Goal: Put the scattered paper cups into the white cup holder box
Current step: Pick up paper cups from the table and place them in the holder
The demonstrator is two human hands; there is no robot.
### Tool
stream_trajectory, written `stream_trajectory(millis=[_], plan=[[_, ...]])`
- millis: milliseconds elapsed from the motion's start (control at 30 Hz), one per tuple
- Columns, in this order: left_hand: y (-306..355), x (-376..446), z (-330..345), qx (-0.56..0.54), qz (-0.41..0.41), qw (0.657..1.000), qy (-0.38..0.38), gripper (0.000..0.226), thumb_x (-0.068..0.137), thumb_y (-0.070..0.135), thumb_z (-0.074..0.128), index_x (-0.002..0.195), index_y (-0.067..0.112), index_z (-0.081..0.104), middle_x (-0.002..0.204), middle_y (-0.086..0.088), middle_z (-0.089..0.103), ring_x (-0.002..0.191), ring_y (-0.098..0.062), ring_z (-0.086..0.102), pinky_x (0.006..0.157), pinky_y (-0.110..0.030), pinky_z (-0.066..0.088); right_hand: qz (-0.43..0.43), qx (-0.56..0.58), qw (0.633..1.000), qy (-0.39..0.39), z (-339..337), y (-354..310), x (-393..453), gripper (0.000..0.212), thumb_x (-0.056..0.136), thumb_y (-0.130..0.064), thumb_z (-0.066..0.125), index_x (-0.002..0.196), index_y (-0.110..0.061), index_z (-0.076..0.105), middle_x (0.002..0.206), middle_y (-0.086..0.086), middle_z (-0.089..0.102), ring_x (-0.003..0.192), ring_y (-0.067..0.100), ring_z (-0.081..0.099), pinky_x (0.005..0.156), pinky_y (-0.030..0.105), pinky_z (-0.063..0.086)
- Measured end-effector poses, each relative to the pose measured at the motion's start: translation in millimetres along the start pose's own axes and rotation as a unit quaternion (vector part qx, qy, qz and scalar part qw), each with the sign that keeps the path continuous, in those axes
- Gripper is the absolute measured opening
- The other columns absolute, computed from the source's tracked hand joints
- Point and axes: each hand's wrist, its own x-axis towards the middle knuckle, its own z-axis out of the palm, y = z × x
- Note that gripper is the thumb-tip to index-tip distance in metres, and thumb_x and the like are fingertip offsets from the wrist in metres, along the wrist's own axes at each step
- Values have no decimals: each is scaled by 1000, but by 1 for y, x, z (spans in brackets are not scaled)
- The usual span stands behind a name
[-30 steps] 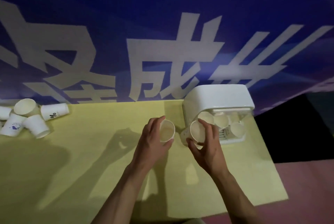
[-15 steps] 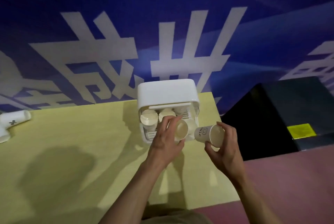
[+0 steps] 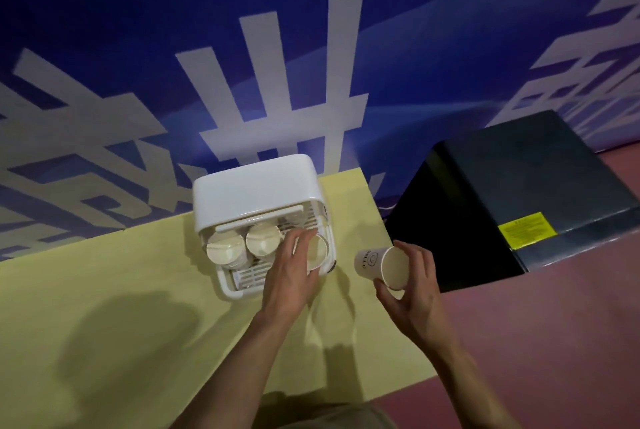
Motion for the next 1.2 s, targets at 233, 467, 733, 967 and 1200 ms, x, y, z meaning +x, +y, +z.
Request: stream_trajectory(millis=[233,467,733,967,1200], plan=[[-9,13,20,34,-47,997,-43,75,84,30,79,149,29,41,151,10,35,139,-19,40,97,-41,54,-9,3,1000,-30,9,7,25,72,79,-12,85,141,-12,48,133,1,44,115,3,50,97,11,45],[-27,25,40,14,-86,988,-126,76,96,34,66,159,29,22,166,2,17,152,-24,22,121,-40,29,-7,20,998,-61,24,5,41,72,79,-15,83,141,-18,47,133,-6,42,121,11,53,89,44,60],[-31,29,41,-7,-87,989,-119,81,92,27,72,158,28,25,162,0,23,149,-24,28,119,-42,36,-12,12,996,-90,34,3,57,73,81,-28,86,141,-20,45,134,-12,40,122,13,54,91,42,60],[-21,2,15,-21,-32,999,-28,75,91,23,73,154,24,34,157,2,27,147,-18,29,115,-31,37,-57,8,990,-129,51,-19,70,73,84,-43,82,143,-20,45,136,-13,41,122,7,53,92,37,59],[-26,-31,-9,-53,-34,998,16,67,95,23,65,153,27,32,152,10,30,143,-4,32,115,-8,19,-102,-72,977,-172,84,-25,72,73,82,-44,83,142,-22,46,136,-2,47,111,21,61,85,31,56]])
